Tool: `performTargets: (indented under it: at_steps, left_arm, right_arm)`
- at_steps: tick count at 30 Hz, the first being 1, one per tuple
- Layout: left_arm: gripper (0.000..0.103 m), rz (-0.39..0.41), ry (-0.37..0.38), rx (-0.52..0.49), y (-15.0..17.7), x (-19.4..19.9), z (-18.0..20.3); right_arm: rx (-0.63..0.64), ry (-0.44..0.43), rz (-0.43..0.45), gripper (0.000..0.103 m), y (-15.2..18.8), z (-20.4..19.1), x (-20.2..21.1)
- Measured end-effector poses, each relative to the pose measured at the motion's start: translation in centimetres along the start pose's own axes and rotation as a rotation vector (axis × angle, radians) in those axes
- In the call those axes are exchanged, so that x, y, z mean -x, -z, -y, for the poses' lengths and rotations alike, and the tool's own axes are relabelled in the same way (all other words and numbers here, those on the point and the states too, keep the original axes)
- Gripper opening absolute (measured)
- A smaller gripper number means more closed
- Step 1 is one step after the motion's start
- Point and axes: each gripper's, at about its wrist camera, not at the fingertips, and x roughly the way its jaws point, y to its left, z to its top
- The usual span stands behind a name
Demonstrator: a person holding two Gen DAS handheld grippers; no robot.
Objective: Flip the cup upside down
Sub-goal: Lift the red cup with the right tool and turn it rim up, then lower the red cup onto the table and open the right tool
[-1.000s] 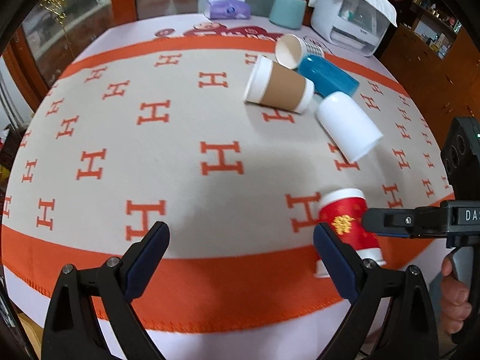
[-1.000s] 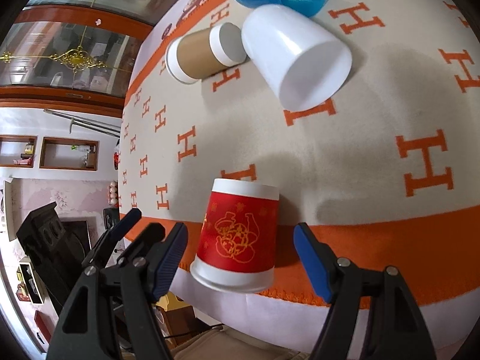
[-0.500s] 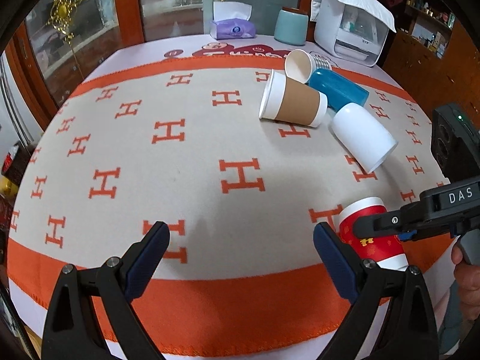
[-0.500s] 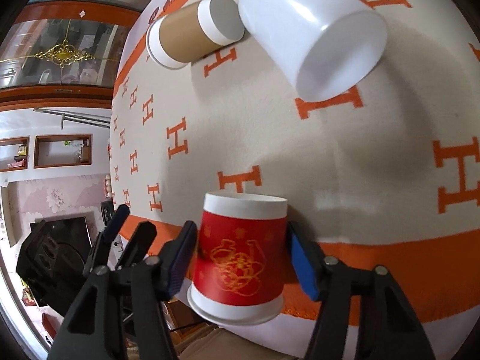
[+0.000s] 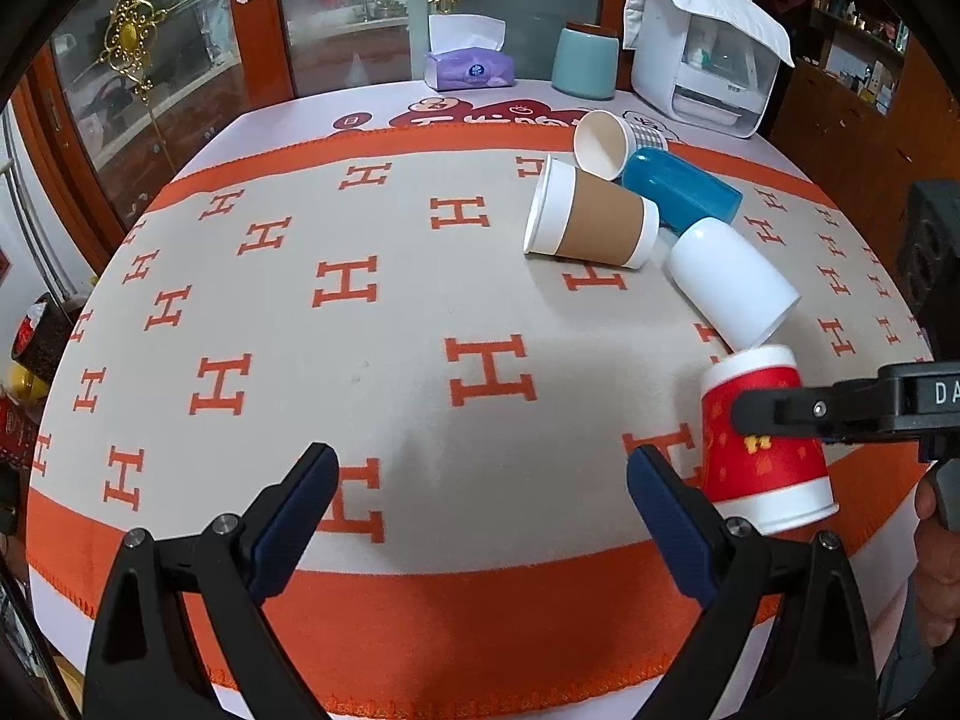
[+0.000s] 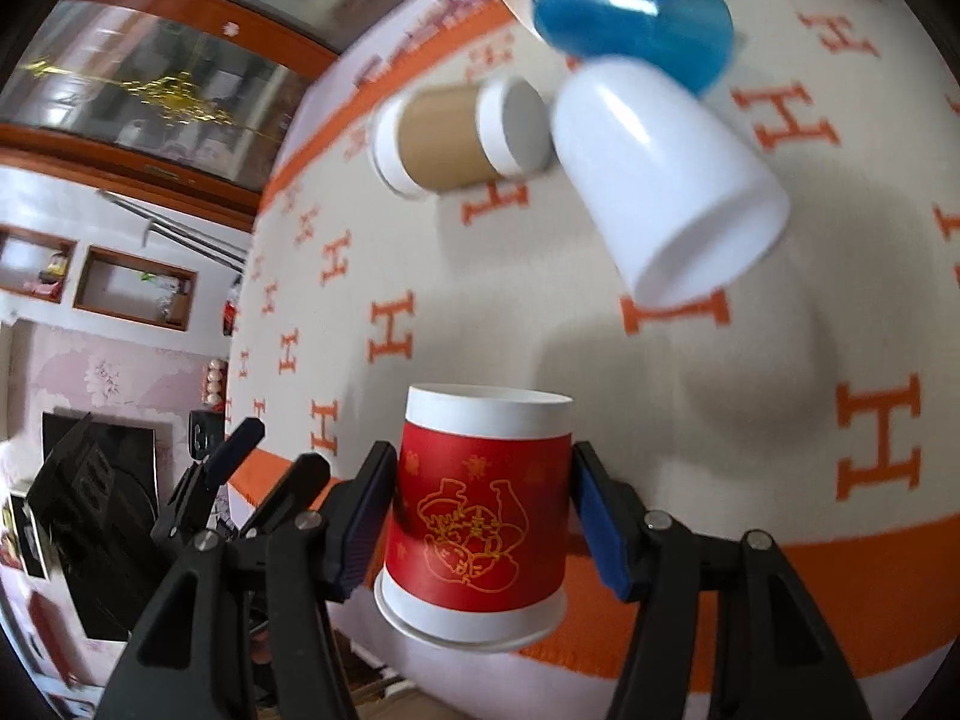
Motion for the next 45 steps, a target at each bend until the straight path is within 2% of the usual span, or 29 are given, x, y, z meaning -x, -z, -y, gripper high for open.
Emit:
performTargets:
  at_steps: [2,7,12,14,21,26,32,36,45]
  left_arm:
    - [0.096,0.009,-0.003,0.001,0.1,0.1,0.1]
    - [0.096,0.018,0.026,0.015,0.2,0.1,0.6]
    - [0.096,0.049,-0.006,0.010,0.1,0.2,1.3]
    - [0.096,0.071,-0.015,0.022,0.1,0.4,1.3]
    - [0.096,0.101,0.016,0.098,0.5,0.6,0.3]
    - [0.096,0.083,0.033,0.095,0.9,0.3,0.6]
    - [0.096,0.097,0.007,0.062,1.5,0.8,1.3]
    - [0.096,0.119,-0.029,0.032,1.8,1.4,1.7]
    - [0.102,0.107,-0.033,0.035,2.3,2.2,1.5]
  right_arm:
    - [0.050,0.014,0.067,0.059,0.4,-0.4,0.4]
    - [0.239,0.115,0.242,0.059,1.8,-1.9,1.0]
    - [0.442,0.224,0.410,0.059,4.0,-3.4,0.8]
    - [0.481,0.260,0.447,0.059,4.6,-3.7,0.7]
    - [0.567,0.275,0.466,0.059,5.9,-3.7,0.4]
    - [0.600,0.296,0.478,0.059,7.4,-3.7,0.5]
    - [0.629,0.339,0.481,0.059,8.8,-3.8,0.0]
    - [0.628,0.350,0.474,0.059,8.9,-3.8,-0.1]
    - [0.568,0.313,0.435,0.060,9.2,-3.5,0.4]
